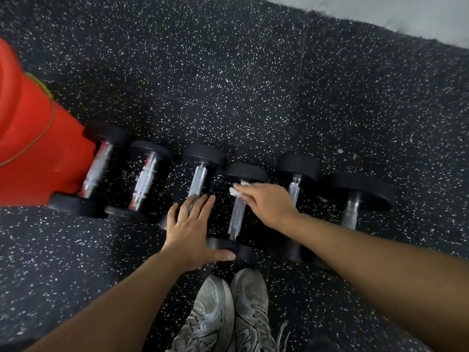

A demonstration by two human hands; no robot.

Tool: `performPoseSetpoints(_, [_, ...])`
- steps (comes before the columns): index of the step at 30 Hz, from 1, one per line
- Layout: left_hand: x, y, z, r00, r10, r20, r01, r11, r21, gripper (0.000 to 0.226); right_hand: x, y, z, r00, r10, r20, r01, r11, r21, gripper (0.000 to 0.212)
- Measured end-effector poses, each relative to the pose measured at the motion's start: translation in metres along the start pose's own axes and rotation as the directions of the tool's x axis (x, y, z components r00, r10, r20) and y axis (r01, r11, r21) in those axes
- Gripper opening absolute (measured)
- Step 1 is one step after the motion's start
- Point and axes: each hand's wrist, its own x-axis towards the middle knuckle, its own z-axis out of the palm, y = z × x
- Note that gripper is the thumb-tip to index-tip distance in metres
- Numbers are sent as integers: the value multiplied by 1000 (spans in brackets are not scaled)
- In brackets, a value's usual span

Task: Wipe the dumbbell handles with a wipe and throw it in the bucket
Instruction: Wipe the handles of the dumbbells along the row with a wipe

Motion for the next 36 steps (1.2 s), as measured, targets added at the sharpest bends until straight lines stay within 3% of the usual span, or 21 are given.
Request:
performPoseSetpoints(5, [0,0,0,1000,-2,0,2,1000,-4,148,-5,2,7,981,-102,167,97,995,38,35])
performPoseSetpoints(9, [-1,-2,1,1000,2,-14,-3,1000,-23,147,-20,-12,8,859,-292,421,352,934,-70,37])
performPoseSetpoints(10, [-1,-2,0,1000,0,-14,-1,1000,-23,147,-24,-14,8,843,-327,427,386,921,-57,35])
performPoseSetpoints(12, [-1,-2,0,1000,2,-10,-2,1000,-22,147,-24,-15,5,900,-307,309,315,949,24,31])
performPoseSetpoints(14, [-1,-2,0,1000,5,-4,-5,1000,-9,147,-18,-5,4,978,-180,106,176,983,46,30])
performPoseSetpoints(16, [-1,-2,-1,1000,2,2,-2,1000,-3,149,-9,9,2,999,-50,-4,50,998,32,33])
performPoseSetpoints(20, [-2,0,-2,1000,4,11,-4,1000,-2,148,-7,12,4,997,-1,72,-1,1000,23,37])
performPoseSetpoints(24, [-1,1,-2,1000,1,10,-1,1000,-3,152,-29,-13,12,937,-98,336,114,993,-29,36])
performPoseSetpoints(26, [0,1,-2,1000,3,0,-3,1000,-8,153,-34,-18,16,905,-145,400,187,980,-68,34])
performPoseSetpoints(28, [0,1,-1,1000,5,-3,-6,1000,-8,153,-31,-14,16,944,-132,303,143,990,-17,35])
performPoseSetpoints(30, [0,0,0,1000,7,-11,-7,1000,-5,149,-23,-4,16,994,-42,102,35,997,73,38])
performPoseSetpoints(32, [0,1,2,1000,5,-22,-5,1000,-10,147,-13,5,16,999,34,-31,-32,996,81,33])
performPoseSetpoints(36, [0,2,1,1000,-12,-20,12,1000,-12,146,-11,4,21,999,41,-18,-40,995,86,33])
